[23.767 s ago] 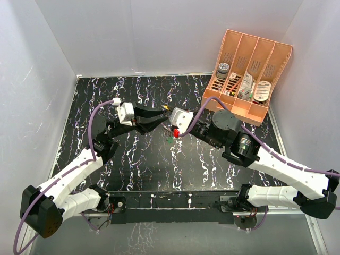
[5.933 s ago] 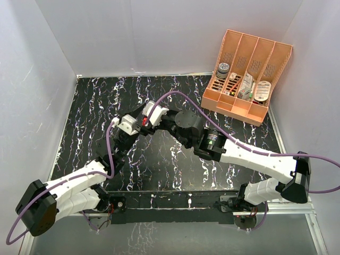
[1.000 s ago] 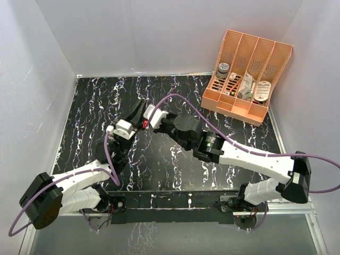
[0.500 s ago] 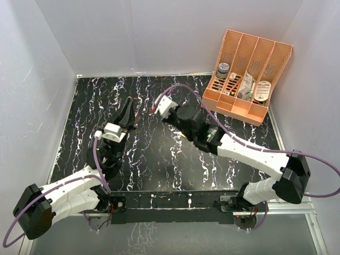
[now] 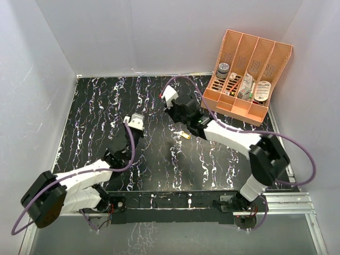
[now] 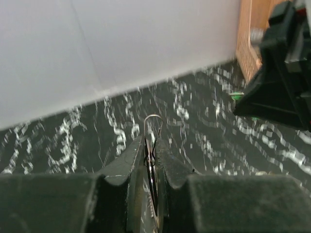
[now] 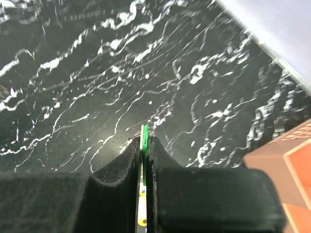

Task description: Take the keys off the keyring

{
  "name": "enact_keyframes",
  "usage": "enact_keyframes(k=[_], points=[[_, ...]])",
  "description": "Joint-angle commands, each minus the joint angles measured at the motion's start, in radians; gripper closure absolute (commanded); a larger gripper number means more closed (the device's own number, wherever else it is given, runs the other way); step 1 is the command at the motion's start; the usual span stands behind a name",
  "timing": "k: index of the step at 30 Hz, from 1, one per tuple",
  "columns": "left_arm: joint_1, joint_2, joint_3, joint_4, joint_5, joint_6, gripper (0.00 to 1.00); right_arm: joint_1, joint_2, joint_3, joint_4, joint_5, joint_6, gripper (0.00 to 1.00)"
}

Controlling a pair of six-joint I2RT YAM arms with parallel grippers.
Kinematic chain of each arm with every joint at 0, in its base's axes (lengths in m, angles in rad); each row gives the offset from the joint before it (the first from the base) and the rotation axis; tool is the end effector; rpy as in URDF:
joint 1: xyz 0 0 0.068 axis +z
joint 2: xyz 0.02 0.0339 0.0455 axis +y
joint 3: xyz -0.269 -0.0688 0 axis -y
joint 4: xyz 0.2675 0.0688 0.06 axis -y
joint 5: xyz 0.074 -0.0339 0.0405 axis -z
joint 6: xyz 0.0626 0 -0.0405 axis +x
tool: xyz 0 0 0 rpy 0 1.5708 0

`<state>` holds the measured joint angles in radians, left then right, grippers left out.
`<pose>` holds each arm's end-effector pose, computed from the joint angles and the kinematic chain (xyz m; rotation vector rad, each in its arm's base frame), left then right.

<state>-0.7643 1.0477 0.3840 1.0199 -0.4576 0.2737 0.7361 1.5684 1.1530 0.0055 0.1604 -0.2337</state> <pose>0.2034 -0.1567 0.2744 0.2438 1.2300 -0.1469 0.3127 0.2698 0.2753 -0.8290 1.7970 0.1683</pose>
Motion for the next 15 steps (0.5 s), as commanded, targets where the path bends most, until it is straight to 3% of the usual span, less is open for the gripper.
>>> enact_keyframes(k=[1,6,15], points=[[0.056,0.116,0.019,-0.068,0.024,-0.138,1.00,-0.051,0.126,0.092,0.060,-0.112,0.076,1.00],[0.182,0.250,-0.014,-0.015,0.173,-0.343,1.00,-0.100,0.270,0.142,0.070,-0.163,0.124,1.00],[0.255,0.466,-0.033,0.138,0.296,-0.447,1.00,-0.148,0.396,0.189,0.104,-0.259,0.181,1.00]])
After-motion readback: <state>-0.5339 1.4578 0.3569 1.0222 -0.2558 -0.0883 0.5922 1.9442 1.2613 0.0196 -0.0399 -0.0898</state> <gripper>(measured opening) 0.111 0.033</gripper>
